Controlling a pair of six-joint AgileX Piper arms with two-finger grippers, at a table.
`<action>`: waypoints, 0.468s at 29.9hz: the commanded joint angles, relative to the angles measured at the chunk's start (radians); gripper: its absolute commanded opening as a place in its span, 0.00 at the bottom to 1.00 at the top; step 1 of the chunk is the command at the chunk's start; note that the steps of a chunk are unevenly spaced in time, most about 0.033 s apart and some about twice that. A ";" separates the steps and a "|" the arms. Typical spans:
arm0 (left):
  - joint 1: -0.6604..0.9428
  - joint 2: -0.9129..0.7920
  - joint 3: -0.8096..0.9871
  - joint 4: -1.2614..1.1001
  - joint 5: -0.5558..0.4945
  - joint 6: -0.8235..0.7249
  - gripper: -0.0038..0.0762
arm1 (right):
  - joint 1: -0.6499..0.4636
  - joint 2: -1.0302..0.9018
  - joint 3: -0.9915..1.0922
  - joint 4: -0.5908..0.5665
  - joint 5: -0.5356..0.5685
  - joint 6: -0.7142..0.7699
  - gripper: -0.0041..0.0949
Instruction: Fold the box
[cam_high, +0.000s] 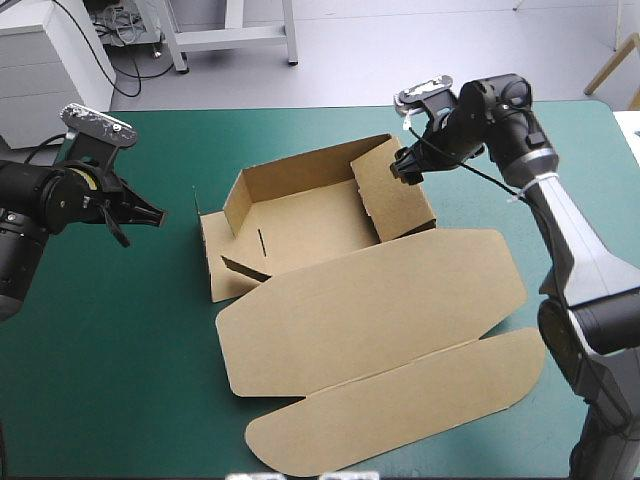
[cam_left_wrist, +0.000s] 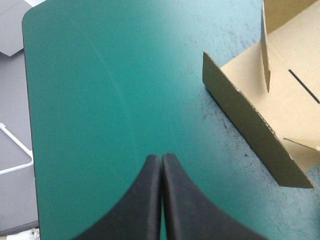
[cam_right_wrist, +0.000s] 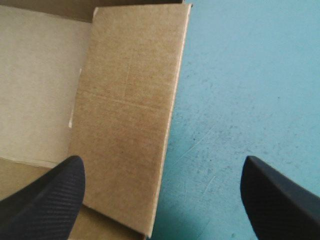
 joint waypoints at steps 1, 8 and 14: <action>0.000 -0.029 -0.026 -0.006 -0.040 -0.011 0.04 | -0.005 0.015 -0.020 0.006 -0.047 -0.017 0.83; 0.000 -0.029 -0.026 -0.024 -0.040 -0.011 0.04 | -0.005 0.109 -0.020 0.032 -0.060 -0.044 0.83; 0.000 -0.029 -0.026 -0.025 -0.019 -0.013 0.04 | -0.005 0.132 -0.020 0.037 -0.118 -0.047 0.73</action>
